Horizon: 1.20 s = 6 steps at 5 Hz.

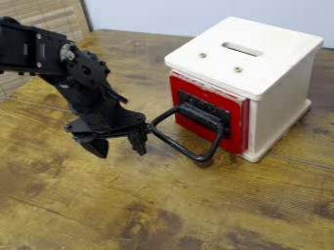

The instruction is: Close the drawer

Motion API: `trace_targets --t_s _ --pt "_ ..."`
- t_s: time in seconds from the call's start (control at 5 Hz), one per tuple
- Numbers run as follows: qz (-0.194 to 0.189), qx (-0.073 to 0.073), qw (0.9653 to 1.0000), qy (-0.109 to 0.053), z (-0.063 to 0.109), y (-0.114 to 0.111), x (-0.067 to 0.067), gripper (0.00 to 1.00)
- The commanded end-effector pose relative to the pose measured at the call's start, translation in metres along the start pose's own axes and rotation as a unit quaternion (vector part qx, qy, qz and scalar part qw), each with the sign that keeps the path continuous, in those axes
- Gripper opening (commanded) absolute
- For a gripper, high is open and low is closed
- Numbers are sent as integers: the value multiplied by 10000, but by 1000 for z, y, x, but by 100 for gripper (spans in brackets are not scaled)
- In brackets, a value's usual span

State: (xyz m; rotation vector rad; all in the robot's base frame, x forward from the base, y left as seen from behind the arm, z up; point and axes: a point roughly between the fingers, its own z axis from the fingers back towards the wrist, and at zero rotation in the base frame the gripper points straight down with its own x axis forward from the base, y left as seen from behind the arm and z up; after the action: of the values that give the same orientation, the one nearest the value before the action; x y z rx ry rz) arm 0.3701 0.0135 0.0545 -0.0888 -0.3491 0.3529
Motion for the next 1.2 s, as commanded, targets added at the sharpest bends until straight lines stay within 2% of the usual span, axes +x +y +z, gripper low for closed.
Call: trace_targets --t_s 0.0,0.2,0.4,0.6,0.8,1.0 --pt "9 -131 9990 -432 23 -10 9 100" --pt "104 -113 9989 -447 20 -10 5 100" --pt "-4 -206 9988 -450 28 -8 4 100" --pt "114 -190 9986 -484 40 3 9 100" --pt "224 -149 9984 -503 48 14 12 100" --pt "526 -28 9971 -558 44 13 15 100"
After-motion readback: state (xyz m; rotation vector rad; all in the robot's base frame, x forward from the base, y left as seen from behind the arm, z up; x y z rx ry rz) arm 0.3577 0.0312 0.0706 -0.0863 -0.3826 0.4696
